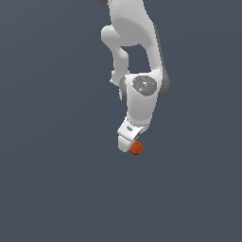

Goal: Pick up the object and move it to a goal position.

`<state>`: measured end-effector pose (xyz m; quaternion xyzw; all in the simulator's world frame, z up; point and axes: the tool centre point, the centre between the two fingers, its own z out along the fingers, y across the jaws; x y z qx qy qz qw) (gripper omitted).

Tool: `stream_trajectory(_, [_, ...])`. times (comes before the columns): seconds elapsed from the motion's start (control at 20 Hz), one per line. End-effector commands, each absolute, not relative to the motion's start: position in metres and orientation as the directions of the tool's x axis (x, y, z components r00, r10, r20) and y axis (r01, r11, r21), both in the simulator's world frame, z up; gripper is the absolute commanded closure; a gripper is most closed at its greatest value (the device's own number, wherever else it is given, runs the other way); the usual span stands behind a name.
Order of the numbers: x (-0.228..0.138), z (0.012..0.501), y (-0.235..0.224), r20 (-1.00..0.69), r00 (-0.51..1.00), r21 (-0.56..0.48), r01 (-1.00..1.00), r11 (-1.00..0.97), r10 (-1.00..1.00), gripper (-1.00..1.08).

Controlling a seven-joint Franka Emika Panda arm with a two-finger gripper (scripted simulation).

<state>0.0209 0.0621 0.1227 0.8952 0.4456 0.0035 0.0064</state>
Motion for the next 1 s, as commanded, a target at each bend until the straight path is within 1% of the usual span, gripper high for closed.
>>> stream_trajectory(0.0, [0.021, 0.118, 0.065, -0.001, 0.540, 0.012, 0.842, -0.539, 0.842, -0.92])
stream_trajectory(0.5, [0.022, 0.103, 0.074, -0.002, 0.320, 0.003, 0.947, -0.320, 0.947, -0.92])
stream_trajectory(0.95, [0.022, 0.097, 0.077, 0.000, 0.234, 0.000, 0.972, -0.234, 0.972, -0.92])
